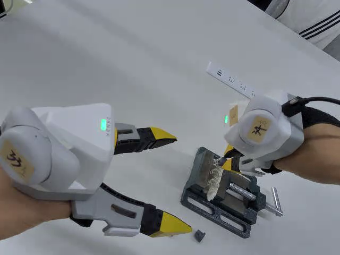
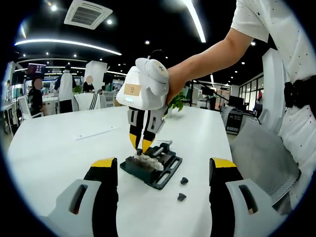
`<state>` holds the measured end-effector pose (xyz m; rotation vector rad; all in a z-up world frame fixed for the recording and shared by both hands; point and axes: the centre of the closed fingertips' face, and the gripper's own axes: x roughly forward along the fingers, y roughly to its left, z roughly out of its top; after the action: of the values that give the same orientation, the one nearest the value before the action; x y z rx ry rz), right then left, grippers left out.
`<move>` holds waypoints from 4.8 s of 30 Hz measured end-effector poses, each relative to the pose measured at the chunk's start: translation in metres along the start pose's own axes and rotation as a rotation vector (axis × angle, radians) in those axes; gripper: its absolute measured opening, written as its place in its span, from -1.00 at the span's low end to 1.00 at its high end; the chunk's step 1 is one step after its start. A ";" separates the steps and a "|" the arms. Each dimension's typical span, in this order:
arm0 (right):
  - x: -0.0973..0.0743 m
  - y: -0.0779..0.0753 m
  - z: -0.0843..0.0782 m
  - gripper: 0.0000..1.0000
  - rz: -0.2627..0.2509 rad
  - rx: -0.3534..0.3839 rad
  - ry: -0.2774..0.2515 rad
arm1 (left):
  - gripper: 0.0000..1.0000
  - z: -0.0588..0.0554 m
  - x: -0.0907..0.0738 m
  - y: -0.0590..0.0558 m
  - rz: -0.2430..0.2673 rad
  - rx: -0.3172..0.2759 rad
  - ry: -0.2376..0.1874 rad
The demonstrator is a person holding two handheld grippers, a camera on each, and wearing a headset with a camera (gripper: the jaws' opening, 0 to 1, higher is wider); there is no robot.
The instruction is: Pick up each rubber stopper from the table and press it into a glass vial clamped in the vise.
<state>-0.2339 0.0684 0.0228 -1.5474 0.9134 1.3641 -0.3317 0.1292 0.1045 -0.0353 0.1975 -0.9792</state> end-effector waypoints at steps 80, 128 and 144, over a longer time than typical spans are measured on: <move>-0.004 -0.007 -0.001 -1.00 0.108 0.355 -0.328 | 0.45 0.008 0.011 -0.002 -0.032 -0.006 0.004; 0.000 -0.004 0.005 -1.00 0.152 0.267 -0.218 | 0.59 -0.016 0.013 -0.001 -0.049 0.006 0.058; 0.001 -0.003 0.006 -1.00 0.161 0.259 -0.201 | 0.79 -0.032 0.017 -0.010 -0.089 0.015 0.115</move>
<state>-0.2328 0.0748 0.0224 -1.1404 1.0598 1.4215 -0.3370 0.1114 0.0714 0.0258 0.2961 -1.0728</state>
